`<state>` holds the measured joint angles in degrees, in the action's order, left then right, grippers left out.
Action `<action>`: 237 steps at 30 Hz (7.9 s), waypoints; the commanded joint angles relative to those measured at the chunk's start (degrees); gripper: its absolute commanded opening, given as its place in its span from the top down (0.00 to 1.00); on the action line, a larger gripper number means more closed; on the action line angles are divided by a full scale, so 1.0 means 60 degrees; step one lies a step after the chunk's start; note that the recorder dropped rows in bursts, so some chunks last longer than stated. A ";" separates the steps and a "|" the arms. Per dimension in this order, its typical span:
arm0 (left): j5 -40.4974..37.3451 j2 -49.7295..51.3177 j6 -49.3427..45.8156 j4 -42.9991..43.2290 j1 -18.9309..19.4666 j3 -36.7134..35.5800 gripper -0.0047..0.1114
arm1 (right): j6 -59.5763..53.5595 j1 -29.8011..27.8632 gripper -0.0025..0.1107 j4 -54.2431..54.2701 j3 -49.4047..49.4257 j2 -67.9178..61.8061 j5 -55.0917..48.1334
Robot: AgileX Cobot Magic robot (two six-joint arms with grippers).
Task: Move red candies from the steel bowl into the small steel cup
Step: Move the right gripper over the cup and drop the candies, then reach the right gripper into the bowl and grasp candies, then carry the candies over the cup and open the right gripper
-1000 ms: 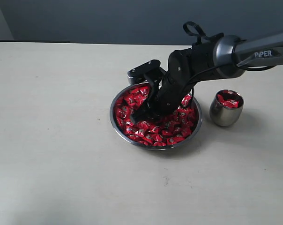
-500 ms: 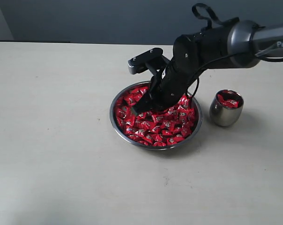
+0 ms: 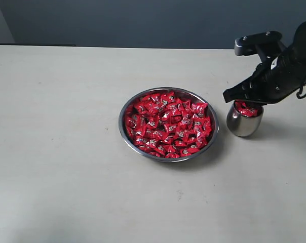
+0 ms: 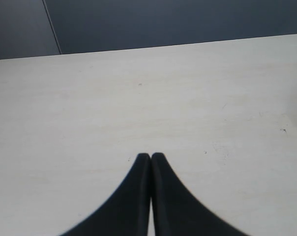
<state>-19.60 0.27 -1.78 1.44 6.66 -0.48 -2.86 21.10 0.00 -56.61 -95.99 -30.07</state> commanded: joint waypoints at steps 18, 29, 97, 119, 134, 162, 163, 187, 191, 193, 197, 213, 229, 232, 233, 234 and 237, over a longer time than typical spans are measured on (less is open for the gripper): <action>0.0051 -0.0046 0.0016 0.0019 -0.0077 0.0079 0.96 | 0.0002 -0.0302 0.97 -0.0425 0.0445 -0.0032 0.1315; 0.0051 -0.0046 0.0016 0.0019 -0.0077 0.0079 0.96 | 0.0002 -0.0302 0.97 -0.0597 0.0445 -0.0288 0.1260; 0.0051 -0.0046 0.0016 0.0019 -0.0077 0.0079 0.96 | -0.2464 0.3449 0.91 0.3838 -0.2884 -0.4089 0.1112; 0.0051 -0.0046 0.0016 0.0019 -0.0077 0.0079 0.96 | -0.2369 0.3433 0.97 0.3331 -0.2884 -0.3842 0.0538; 0.0051 -0.0046 0.0016 0.0019 -0.0077 0.0079 0.96 | -0.2351 0.3433 0.71 0.2985 -0.2884 -0.3845 0.0366; 0.0051 -0.0046 0.0016 0.0019 -0.0077 0.0079 0.96 | -0.2372 0.3540 0.78 0.2941 -0.3378 -0.4071 0.0555; 0.0051 -0.0046 0.0016 0.0019 -0.0077 0.0079 0.96 | -0.2372 0.3540 0.85 0.2836 -0.3378 -0.4071 0.0555; 0.0051 -0.0046 0.0016 0.0019 -0.0077 0.0079 0.96 | -0.1978 0.2864 0.98 0.2354 -0.2842 -0.1452 -0.0314; 0.0051 -0.0046 0.0016 0.0019 -0.0077 0.0079 0.96 | -0.1941 0.1545 0.98 0.2330 -0.1208 0.0093 0.0203; 0.0051 -0.0046 0.0016 0.0019 -0.0077 0.0079 0.96 | -0.1941 0.0942 0.98 0.2330 -0.0589 0.0532 0.0444; 0.0051 -0.0046 0.0016 0.0019 -0.0077 0.0079 0.96 | -0.1920 -0.0191 0.98 0.2219 0.0107 0.0849 0.0554; 0.0051 -0.0046 0.0016 0.0019 -0.0077 0.0079 0.96 | -0.1730 -0.0767 0.98 0.1487 0.0619 0.0845 0.0903; 0.0051 -0.0046 0.0016 0.0019 -0.0077 0.0079 0.96 | -0.1730 -0.0839 0.98 0.1561 0.0619 -0.0188 0.2063; 0.0051 -0.0046 0.0016 0.0019 -0.0077 0.0079 0.96 | -0.1730 -0.0943 0.98 0.1506 0.0619 -0.0187 0.1944; 0.0051 -0.0046 0.0016 0.0019 -0.0077 0.0079 0.96 | -0.1730 -0.0960 0.98 0.1459 0.0619 -0.0187 0.1866; 0.0051 -0.0046 0.0016 0.0019 -0.0077 0.0079 0.96 | -0.1730 -0.0960 0.98 0.1352 0.0619 -0.0187 0.1754; 0.0051 -0.0046 0.0016 0.0019 -0.0077 0.0079 0.96 | -0.1754 -0.0960 0.91 0.1088 0.0619 -0.0242 0.1433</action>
<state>-19.60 0.27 -1.78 1.44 6.66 -0.48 -13.19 15.73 8.13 -53.18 -96.92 -20.15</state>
